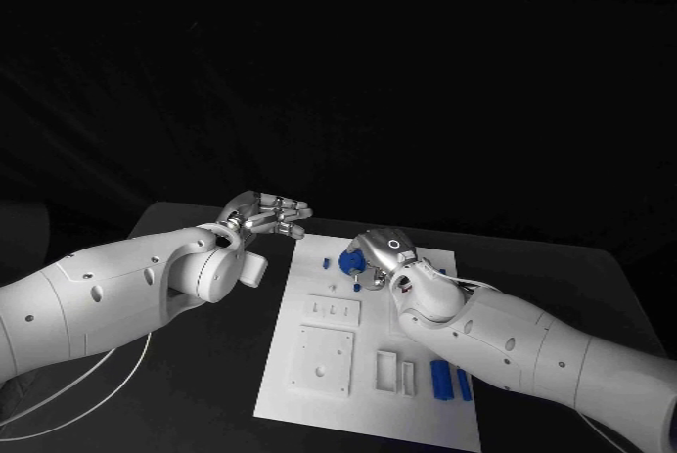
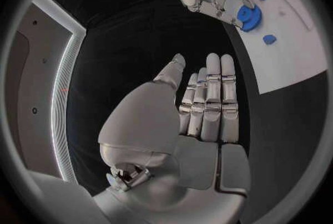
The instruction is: Assemble the parts on the task board
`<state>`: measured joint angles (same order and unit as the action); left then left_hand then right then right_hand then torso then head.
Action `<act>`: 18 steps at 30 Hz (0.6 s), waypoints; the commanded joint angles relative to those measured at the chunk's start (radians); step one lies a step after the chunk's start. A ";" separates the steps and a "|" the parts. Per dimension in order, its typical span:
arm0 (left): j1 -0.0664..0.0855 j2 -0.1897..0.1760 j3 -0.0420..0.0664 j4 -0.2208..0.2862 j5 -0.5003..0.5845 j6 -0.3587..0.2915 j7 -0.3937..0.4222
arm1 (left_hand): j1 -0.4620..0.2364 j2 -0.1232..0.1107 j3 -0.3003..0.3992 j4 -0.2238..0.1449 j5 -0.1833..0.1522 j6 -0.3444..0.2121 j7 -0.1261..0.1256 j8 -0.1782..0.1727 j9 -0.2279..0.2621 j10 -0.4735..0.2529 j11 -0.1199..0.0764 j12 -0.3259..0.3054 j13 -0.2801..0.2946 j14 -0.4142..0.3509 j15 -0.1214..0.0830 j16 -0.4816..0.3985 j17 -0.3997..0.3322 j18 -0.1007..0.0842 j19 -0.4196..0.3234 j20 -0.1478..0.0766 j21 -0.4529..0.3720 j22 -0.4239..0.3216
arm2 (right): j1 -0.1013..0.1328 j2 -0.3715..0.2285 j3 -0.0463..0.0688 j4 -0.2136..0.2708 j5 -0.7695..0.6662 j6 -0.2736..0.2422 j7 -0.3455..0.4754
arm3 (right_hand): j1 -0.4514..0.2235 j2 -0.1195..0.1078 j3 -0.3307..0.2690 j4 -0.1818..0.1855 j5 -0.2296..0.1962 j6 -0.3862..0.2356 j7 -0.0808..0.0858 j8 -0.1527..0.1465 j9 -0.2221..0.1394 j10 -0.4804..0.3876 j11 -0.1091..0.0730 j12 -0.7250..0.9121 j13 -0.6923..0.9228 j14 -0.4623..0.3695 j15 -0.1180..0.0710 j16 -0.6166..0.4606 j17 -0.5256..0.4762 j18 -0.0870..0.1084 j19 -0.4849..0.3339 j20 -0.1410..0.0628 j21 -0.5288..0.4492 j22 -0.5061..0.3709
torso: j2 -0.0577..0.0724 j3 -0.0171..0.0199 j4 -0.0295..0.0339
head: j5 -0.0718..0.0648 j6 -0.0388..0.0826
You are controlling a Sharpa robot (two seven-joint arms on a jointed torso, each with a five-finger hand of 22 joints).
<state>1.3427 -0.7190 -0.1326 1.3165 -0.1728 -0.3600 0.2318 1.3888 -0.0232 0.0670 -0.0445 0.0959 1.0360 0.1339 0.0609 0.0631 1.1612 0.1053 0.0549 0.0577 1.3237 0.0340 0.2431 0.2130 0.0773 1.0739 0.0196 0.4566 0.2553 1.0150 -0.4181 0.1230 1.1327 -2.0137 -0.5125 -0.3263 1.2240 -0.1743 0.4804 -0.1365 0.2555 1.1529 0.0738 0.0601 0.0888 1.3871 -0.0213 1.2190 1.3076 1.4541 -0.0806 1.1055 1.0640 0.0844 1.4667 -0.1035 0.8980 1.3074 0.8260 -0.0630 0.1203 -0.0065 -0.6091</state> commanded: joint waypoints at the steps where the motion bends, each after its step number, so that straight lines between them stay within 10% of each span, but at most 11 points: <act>1: 0.001 0.003 0.001 0.001 -0.006 0.017 0.006 | 0.000 0.007 -0.002 -0.004 0.002 -0.003 0.005 0.003 0.001 -0.003 -0.001 0.004 0.001 -0.004 0.005 -0.003 0.000 -0.001 -0.007 0.002 0.003 -0.001 | 0.000 0.005 -0.001 -0.014 -0.020 -0.009 -0.004 | 0.006 -0.002 0.007 0.001 -0.004 0.052 -0.010 0.003 0.023 0.002 -0.001 -0.002 0.067 -0.001 -0.007 -0.003 -0.001 -0.018 0.061 -0.006 -0.003 0.107 | -0.001 0.0003 -0.0023 | 0.001 0.000; 18: 0.001 0.004 0.001 0.000 -0.005 0.020 0.003 | -0.003 0.008 -0.002 -0.004 0.002 -0.003 0.005 0.003 0.001 -0.004 -0.001 0.004 0.001 -0.005 0.006 -0.004 0.000 -0.001 -0.007 0.003 0.002 -0.003 | 0.001 0.029 -0.002 -0.060 0.024 0.040 0.027 | -0.018 -0.012 -0.016 0.025 -0.023 0.033 -0.008 0.003 0.012 -0.005 0.001 -0.015 0.060 -0.002 -0.009 -0.011 -0.004 -0.017 0.060 -0.007 -0.012 0.105 | -0.001 0.0003 -0.0026 | 0.003 0.000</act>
<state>1.3428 -0.7171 -0.1325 1.3148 -0.1742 -0.3564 0.2309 1.3889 -0.0232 0.0670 -0.0445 0.0959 1.0360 0.1339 0.0609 0.0631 1.1612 0.1053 0.0549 0.0577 1.3201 0.0376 0.2431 0.2130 0.0773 1.0739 0.0196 0.4566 0.2532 1.0200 -0.3902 0.1234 1.0800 -2.0076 -0.5116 -0.3145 1.2134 -0.1849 0.4629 -0.1153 0.2319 1.1599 0.0733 0.0595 0.0901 1.3888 -0.0196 1.2101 1.3075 1.4504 -0.0837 1.0977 1.0602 0.0843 1.4667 -0.1035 0.8922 1.3074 0.8256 -0.0617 0.1175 -0.0039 -0.6079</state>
